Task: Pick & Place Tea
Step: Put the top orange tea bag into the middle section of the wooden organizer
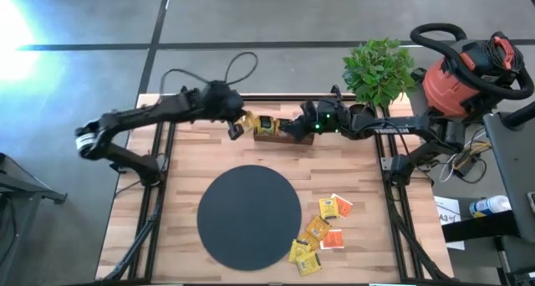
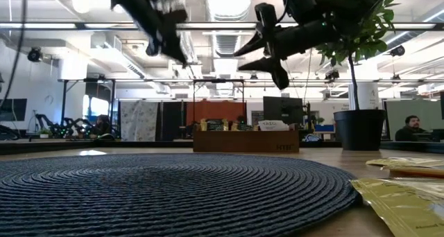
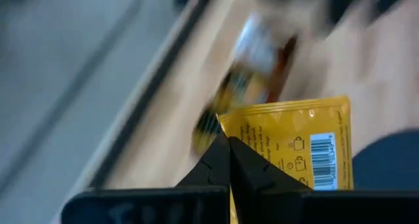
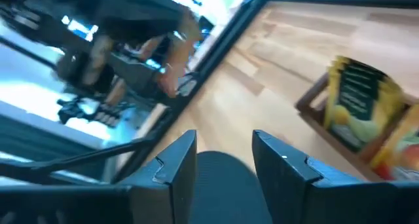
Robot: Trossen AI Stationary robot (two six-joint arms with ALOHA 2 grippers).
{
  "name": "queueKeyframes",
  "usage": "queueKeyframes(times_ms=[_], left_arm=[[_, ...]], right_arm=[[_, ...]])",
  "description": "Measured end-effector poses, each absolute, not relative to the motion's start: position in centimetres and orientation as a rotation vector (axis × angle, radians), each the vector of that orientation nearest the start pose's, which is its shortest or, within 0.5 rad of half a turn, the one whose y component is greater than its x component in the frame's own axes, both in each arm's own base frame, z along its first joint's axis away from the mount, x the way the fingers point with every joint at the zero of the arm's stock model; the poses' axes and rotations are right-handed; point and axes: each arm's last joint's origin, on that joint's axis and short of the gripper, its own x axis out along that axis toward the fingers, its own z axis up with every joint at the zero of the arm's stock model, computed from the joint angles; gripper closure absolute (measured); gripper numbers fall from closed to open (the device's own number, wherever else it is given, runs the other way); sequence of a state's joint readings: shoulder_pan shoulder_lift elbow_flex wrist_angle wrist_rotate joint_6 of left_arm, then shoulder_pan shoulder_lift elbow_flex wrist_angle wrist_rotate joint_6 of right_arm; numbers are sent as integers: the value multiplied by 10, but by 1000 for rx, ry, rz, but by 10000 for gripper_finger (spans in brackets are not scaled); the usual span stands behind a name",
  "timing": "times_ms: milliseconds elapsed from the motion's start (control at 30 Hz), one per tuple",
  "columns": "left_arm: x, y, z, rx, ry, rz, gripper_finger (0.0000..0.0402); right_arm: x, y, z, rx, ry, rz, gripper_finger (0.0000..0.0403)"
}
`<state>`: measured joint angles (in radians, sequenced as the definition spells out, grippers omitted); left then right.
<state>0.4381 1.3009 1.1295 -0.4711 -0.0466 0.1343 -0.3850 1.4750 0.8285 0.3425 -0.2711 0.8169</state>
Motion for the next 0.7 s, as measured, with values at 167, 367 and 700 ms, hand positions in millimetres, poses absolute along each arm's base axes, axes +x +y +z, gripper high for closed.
queueKeyframes(times_ms=[167, 367, 700], left_arm=[[236, 95, 354, 168, 412, 529, 401], [225, 82, 384, 224, 190, 659, 401], [221, 72, 427, 169, -319, 382, 401]], right_arm=[[296, -127, 251, 949, 194, -154, 259], [297, -139, 274, 963, 132, -85, 257], [332, -151, 311, 1017, 4, 80, 255]])
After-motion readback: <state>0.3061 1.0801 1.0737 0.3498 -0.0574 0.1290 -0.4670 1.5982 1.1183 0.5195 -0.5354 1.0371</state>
